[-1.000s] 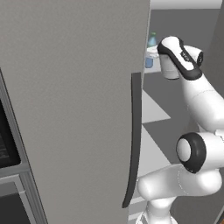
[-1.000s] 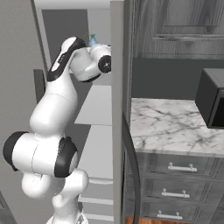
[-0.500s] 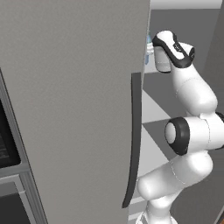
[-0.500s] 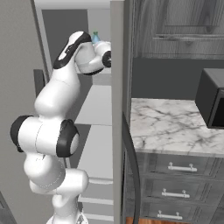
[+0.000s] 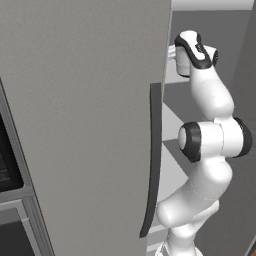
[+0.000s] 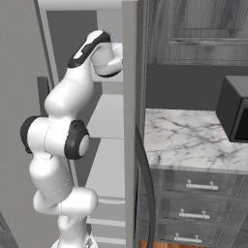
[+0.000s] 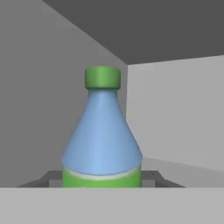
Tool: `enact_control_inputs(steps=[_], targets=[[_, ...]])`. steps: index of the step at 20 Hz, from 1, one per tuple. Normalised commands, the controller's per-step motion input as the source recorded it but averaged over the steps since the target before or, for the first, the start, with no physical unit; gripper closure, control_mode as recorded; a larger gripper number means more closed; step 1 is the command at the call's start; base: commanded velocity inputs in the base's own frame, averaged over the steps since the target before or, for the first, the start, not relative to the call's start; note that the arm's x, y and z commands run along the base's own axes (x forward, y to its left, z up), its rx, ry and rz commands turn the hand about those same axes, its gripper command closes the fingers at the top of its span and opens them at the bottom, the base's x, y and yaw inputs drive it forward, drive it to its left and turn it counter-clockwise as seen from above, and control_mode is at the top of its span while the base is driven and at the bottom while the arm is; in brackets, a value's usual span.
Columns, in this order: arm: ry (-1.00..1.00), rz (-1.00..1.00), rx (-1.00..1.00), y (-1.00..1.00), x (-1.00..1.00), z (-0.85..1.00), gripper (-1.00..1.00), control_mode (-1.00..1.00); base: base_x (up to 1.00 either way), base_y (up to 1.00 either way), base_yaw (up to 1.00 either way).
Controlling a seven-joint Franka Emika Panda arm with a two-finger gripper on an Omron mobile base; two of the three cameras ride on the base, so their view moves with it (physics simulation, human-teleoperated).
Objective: Take the bottled waters from the counter and place them in the freezer to freeze. Close the freezer door after placing the bottles.
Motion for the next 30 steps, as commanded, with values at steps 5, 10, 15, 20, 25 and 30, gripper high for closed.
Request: enact_control_inputs(steps=[5, 10, 15, 20, 25, 30], targets=[[0.0, 0.11, 0.0, 0.0, 0.23, -0.18, 1.0, -1.0, 0.0, 0.0, 0.0], [0.01, 0.06, 0.0, 0.02, 0.02, 0.0, 1.0, -1.0, 0.0, 0.0, 0.0], [0.02, 0.05, 0.0, 0.01, 0.01, 0.0, -1.0, -1.0, 0.0, 0.0, 0.0], [0.01, 0.0, 0.0, 0.0, 0.0, 0.0, -1.0, -1.0, 0.0, 0.0, 0.0], [0.0, 0.0, 0.0, 0.0, -0.09, 0.0, -1.0, -1.0, 0.0, 0.0, 0.0], [0.0, -0.03, 0.0, 0.0, -0.3, 0.0, -1.0, -1.0, 0.0, 0.0, 0.0]])
